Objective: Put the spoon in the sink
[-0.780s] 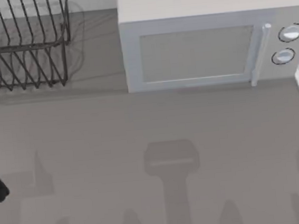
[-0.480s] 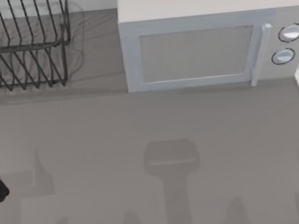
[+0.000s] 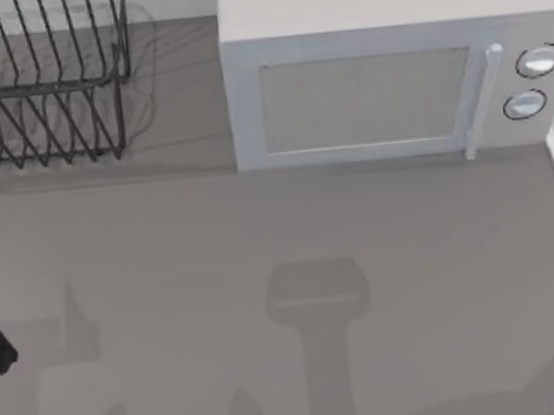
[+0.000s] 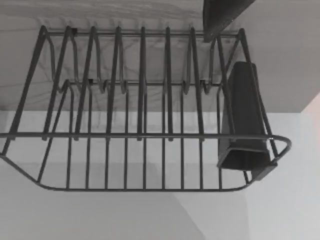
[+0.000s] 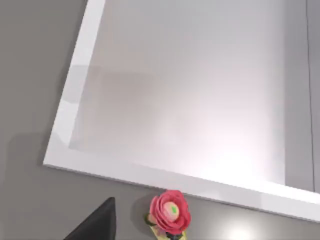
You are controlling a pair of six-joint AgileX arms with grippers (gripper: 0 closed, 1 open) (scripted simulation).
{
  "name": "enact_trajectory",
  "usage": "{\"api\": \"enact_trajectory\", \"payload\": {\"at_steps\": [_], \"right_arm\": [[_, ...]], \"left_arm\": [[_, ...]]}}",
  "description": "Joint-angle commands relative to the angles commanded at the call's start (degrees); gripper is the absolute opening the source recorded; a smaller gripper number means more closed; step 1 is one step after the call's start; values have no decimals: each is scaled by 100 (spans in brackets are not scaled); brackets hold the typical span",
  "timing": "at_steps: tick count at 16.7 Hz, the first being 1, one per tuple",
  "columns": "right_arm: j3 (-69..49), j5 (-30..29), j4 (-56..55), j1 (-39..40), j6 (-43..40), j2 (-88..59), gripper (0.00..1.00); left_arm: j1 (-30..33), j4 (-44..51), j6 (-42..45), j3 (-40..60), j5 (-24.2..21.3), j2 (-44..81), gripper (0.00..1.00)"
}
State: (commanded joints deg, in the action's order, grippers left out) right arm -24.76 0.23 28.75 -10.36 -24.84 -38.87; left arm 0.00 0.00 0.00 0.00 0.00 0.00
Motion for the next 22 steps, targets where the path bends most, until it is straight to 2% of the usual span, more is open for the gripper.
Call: {"api": "enact_trajectory", "payload": {"at_steps": [6, 11, 18, 22], "right_arm": [[-1697, -3, 2039, -742, -1732, -2782, 100], [-2617, -3, 3003, -1113, -2607, -4125, 100], [-2724, -3, 3105, -1139, -2720, -4296, 100], [-2372, -2, 2466, -1144, -2700, -4609, 100]], "left_arm": [[0, 0, 0, 0, 0, 0, 100], [0, 0, 0, 0, 0, 0, 100], [0, 0, 0, 0, 0, 0, 100], [0, 0, 0, 0, 0, 0, 100]]}}
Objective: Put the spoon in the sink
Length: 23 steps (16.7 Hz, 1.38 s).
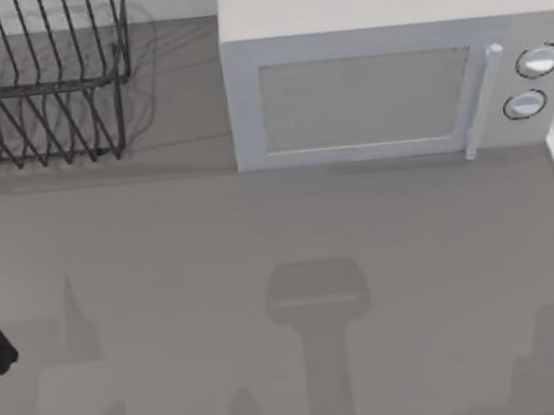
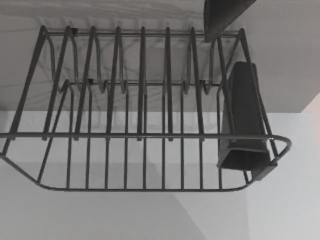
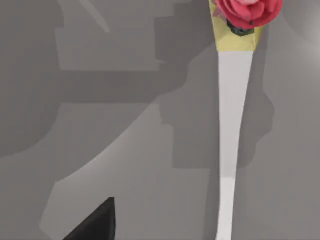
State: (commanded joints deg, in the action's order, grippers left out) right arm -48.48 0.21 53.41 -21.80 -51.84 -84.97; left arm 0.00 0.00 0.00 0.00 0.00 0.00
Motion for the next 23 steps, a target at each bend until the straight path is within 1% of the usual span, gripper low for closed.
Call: {"api": "enact_trajectory", "payload": {"at_steps": [6, 8, 12, 23], "right_arm": [[881, 0, -1735, 7, 19, -808, 100], [1017, 0, -1971, 8, 20, -935, 100], [1033, 0, -1998, 8, 21, -950, 100], [1033, 0, -1998, 8, 21, -950, 17]], "left_arm": [[0, 0, 0, 0, 0, 0, 100], [0, 0, 0, 0, 0, 0, 100], [0, 0, 0, 0, 0, 0, 100], [0, 0, 0, 0, 0, 0, 100]]}}
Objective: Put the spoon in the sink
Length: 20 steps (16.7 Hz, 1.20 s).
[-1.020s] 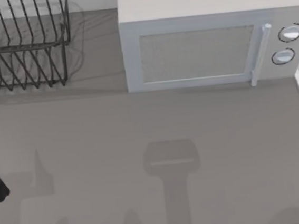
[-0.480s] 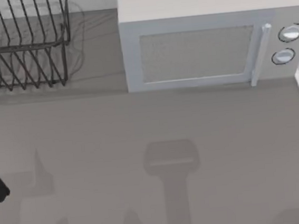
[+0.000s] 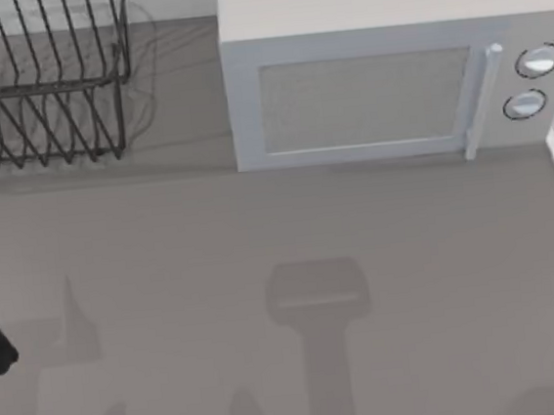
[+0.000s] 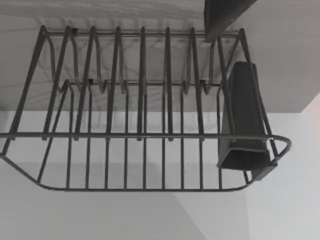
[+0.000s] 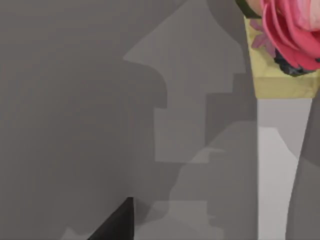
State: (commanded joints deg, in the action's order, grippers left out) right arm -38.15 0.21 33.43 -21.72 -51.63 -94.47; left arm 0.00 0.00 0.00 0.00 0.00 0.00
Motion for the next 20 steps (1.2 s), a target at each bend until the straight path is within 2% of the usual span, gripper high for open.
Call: {"api": "enact_trajectory", "payload": {"at_steps": [2, 3, 10, 11, 15, 20], "right_arm": [[0, 0, 0, 0, 0, 0, 2], [0, 0, 0, 0, 0, 0, 0], [0, 0, 0, 0, 0, 0, 0], [-212, 90, 543, 1, 115, 398, 0], [-540, 90, 971, -26, 100, 558, 0], [-1382, 89, 2559, -31, 66, 1063, 0]], "left_arm": [[0, 0, 0, 0, 0, 0, 100], [0, 0, 0, 0, 0, 0, 100], [0, 0, 0, 0, 0, 0, 100], [0, 0, 0, 0, 0, 0, 100], [0, 0, 0, 0, 0, 0, 100], [0, 0, 0, 0, 0, 0, 100]]}}
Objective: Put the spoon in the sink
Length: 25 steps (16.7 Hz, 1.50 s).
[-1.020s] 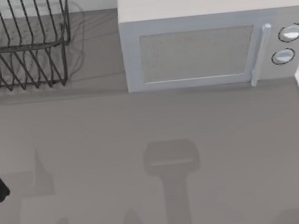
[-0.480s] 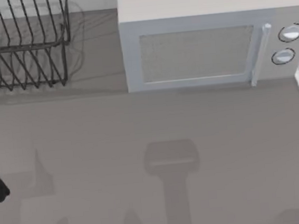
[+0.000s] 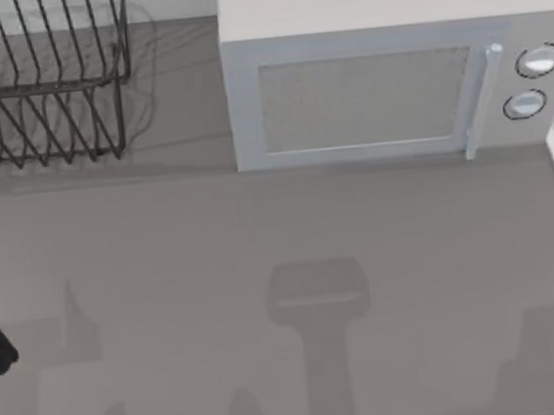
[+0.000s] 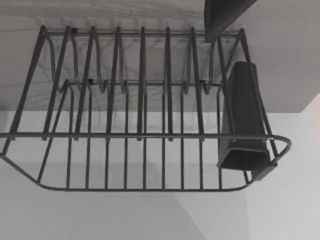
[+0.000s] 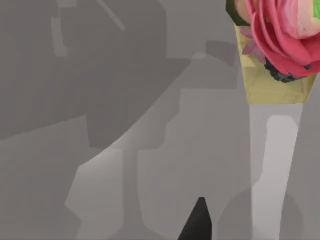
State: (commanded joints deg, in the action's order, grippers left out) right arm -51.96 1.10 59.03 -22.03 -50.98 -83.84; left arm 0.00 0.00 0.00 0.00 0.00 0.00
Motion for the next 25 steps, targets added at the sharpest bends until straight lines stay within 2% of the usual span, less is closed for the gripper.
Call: {"api": "enact_trajectory", "payload": {"at_steps": [3, 8, 13, 17, 25], "right_arm": [[-378, 0, 511, 6, 10, 287, 0], [-408, 1, 550, 13, 18, 297, 0], [-1318, -7, 931, 129, 72, -506, 0], [-3128, -19, 1590, 353, 206, -1919, 0], [-8248, -36, 3127, 899, 801, -5307, 0]], "left_arm": [[0, 0, 0, 0, 0, 0, 100], [0, 0, 0, 0, 0, 0, 100], [0, 0, 0, 0, 0, 0, 100], [0, 0, 0, 0, 0, 0, 100], [0, 0, 0, 0, 0, 0, 100]]}}
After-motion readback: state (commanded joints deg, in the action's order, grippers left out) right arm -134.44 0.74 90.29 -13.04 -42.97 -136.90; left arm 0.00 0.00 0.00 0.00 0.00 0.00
